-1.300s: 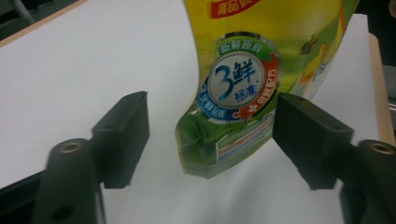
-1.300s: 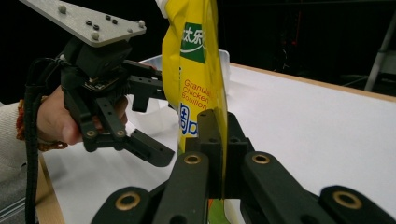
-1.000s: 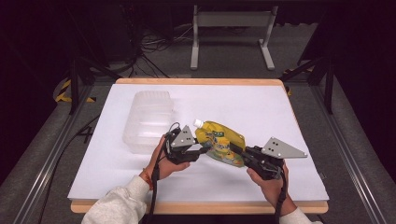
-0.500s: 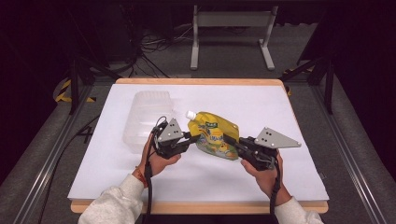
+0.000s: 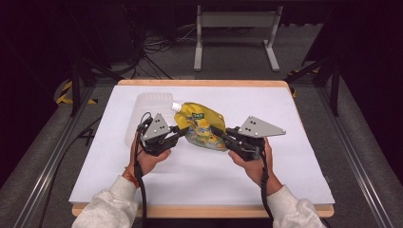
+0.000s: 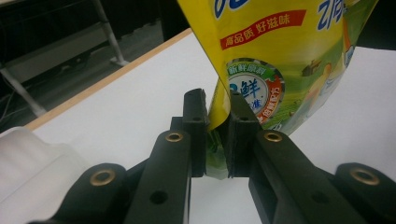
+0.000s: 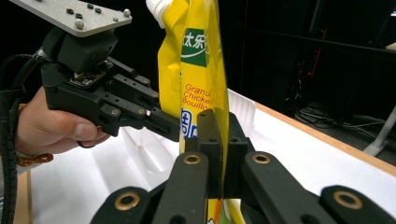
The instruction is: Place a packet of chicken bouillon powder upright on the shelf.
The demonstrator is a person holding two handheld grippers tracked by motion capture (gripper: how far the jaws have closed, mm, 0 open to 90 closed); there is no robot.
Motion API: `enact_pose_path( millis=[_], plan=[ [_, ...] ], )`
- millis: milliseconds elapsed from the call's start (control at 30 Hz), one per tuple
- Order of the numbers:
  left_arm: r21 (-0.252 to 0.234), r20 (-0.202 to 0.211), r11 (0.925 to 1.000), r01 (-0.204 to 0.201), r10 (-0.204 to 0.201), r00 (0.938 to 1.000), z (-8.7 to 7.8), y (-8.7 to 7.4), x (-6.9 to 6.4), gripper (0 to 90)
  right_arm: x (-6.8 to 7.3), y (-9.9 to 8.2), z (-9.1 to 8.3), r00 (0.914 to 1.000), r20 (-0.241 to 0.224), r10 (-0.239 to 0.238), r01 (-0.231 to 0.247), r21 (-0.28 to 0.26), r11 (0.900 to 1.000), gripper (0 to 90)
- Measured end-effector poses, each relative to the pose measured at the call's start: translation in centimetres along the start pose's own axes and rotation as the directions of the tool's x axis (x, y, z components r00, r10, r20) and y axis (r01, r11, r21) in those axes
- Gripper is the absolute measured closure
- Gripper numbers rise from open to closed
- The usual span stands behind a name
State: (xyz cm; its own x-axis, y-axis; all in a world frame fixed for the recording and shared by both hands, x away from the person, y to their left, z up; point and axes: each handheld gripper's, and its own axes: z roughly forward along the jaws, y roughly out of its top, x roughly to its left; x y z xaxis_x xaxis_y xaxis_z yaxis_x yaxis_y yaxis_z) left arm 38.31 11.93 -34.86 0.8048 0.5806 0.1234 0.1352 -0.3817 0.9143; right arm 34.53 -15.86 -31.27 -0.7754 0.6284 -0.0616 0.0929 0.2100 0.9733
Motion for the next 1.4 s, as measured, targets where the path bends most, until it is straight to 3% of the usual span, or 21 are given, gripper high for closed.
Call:
enact_pose_path(
  millis=[133, 267, 733, 1133, 1400],
  plan=[
    [-0.012, -0.021, 0.9998, 0.014, -0.014, 0.9997, -0.7, -0.1, 0.7, 81.1, 0.3, 0.8, 1.1, 0.9998, -0.008, -0.019, 0.019, 0.002, 0.9998, 89.8],
    [-0.004, -0.059, 1.0, 0.001, -0.001, 0.9982, -1.3, -0.2, 1.2, 81.2, 0.6, 1.4, 2.2, 0.9994, -0.015, -0.031, 0.031, 0.009, 0.9995, 89.8],
    [-0.026, -0.121, 0.9979, 0.059, -0.062, 0.9907, -3.6, -1.6, 4.6, 80.9, 1.5, 3.1, 7.0, 0.9979, -0.044, -0.048, 0.049, 0.011, 0.9988, 89.6],
    [0.008, -0.206, 0.9955, 0.094, -0.09, 0.9743, -5.2, -3.9, 6.9, 81.1, 2.4, 3.0, 11.9, 0.9968, -0.077, -0.024, 0.026, 0.03, 0.9992, 89.5],
    [0.014, -0.239, 0.9925, 0.121, -0.115, 0.9642, -5.7, -5.0, 7.9, 81.1, 2.6, 2.7, 13.9, 0.9957, -0.092, -0.01, 0.014, 0.04, 0.9991, 89.6]
  ],
)
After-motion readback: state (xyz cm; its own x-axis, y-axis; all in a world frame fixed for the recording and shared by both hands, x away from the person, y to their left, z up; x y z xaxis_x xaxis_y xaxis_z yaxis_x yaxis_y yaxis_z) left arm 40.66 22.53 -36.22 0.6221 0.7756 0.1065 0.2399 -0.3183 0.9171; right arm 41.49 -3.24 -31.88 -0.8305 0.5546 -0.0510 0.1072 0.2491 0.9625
